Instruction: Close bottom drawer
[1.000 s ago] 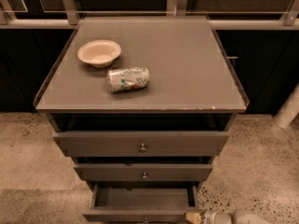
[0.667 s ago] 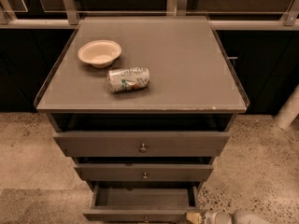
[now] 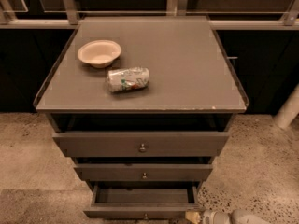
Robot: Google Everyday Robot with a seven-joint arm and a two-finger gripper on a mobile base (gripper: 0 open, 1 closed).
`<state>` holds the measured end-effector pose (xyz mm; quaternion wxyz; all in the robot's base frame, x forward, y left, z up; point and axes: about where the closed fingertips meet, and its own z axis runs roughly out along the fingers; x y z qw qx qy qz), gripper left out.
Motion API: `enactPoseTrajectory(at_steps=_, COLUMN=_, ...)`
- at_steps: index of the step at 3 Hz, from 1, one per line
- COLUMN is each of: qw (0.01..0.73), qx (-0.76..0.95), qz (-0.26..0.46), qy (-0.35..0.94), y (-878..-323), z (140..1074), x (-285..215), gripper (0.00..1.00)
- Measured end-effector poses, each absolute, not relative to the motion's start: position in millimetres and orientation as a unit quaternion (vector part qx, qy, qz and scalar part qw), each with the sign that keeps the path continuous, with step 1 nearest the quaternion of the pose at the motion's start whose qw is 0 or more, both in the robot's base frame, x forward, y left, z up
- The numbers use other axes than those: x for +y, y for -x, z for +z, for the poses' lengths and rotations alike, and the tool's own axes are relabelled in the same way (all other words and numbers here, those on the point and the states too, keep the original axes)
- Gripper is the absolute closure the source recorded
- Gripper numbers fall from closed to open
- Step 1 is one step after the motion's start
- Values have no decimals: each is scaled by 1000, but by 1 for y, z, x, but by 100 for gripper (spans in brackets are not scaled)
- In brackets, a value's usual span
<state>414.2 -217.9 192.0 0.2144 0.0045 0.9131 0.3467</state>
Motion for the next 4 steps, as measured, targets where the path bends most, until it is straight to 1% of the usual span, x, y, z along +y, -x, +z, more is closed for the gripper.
enactPoseTrajectory(at_steps=1, qw=232, qx=908, qz=347, qy=-27, y=-429, z=181, x=-216, gripper=100)
enactPoseTrajectory(at_steps=2, qw=232, qx=908, qz=348, qy=-27, y=-429, z=181, x=-216, gripper=100)
enactPoseTrajectory(at_steps=4, qw=263, qx=899, qz=350, qy=-36, y=-448, z=175, x=-205, gripper=100)
